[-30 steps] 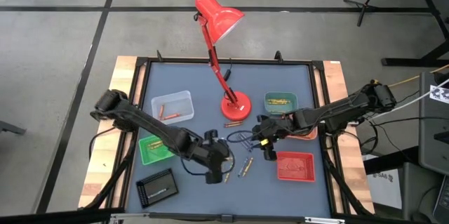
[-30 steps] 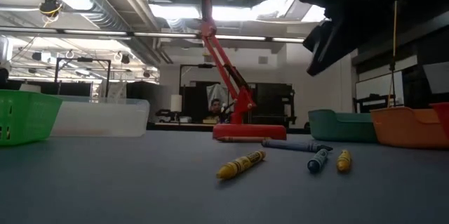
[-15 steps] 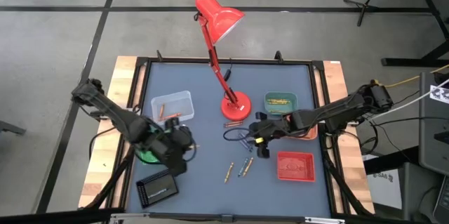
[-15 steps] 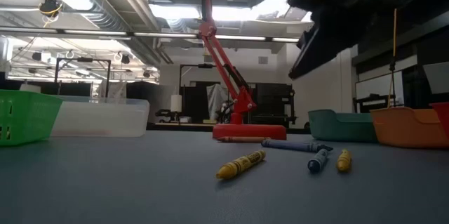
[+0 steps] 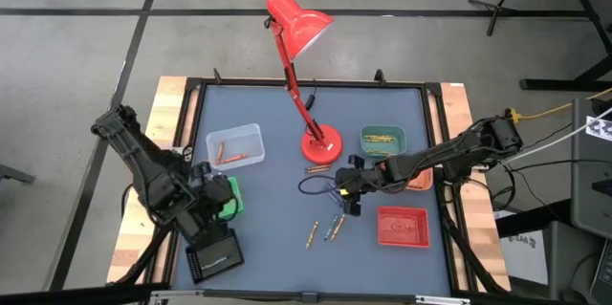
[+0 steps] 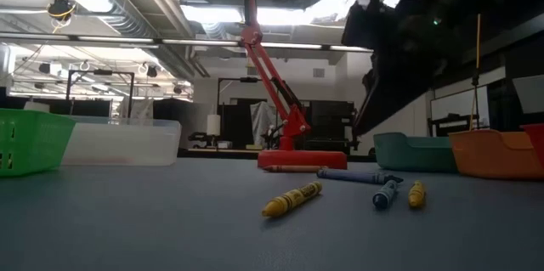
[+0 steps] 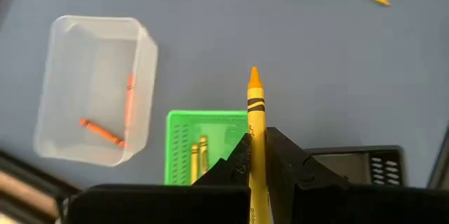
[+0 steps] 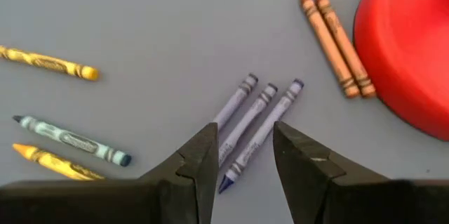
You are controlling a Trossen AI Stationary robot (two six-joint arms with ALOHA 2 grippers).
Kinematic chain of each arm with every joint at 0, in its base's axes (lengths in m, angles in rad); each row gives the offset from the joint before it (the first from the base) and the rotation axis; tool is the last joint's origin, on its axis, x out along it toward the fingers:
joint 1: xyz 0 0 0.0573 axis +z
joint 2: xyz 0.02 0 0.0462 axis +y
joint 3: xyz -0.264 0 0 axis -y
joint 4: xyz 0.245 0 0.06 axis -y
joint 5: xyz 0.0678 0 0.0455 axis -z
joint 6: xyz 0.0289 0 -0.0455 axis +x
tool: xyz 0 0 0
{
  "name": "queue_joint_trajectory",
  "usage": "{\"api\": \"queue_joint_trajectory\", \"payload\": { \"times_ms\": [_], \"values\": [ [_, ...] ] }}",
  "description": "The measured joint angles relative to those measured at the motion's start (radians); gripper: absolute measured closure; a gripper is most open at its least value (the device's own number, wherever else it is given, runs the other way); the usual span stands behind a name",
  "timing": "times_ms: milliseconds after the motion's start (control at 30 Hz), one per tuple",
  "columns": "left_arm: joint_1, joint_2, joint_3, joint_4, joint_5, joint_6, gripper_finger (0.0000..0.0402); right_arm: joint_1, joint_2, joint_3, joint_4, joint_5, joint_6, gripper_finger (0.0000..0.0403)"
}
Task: Sort crayons
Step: Put the golden crayon into the green bin
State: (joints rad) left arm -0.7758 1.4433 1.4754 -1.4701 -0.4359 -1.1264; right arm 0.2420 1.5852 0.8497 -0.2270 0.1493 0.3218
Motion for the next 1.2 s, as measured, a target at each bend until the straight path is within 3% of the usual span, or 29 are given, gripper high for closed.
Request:
{"api": "queue_joint_trajectory", "payload": {
  "times_ms": [167, 400, 767, 1067, 1200],
  "values": [
    [-0.053, 0.000, -0.048, -0.033, -0.028, -0.082, 0.0396, 0.000, 0.018, 0.000, 0.000, 0.000, 0.000, 0.0269],
    [-0.102, -0.002, -0.253, 0.024, -0.022, -0.229, 0.0396, 0.000, 0.018, 0.000, 0.002, 0.068, 0.010, 0.0269],
    [-0.110, -0.002, -0.586, 0.365, -0.015, -0.265, 0.0396, 0.000, 0.018, 0.000, 0.001, 0.104, 0.078, 0.0269],
    [-0.110, -0.002, -0.663, 0.406, -0.014, -0.315, 0.0396, 0.000, 0.018, 0.000, -0.002, 0.104, 0.078, 0.0269],
    [-0.109, -0.002, -0.674, 0.410, -0.003, -0.346, 0.0378, 0.000, 0.018, 0.000, -0.002, 0.106, 0.078, 0.0269]
  ]
}}
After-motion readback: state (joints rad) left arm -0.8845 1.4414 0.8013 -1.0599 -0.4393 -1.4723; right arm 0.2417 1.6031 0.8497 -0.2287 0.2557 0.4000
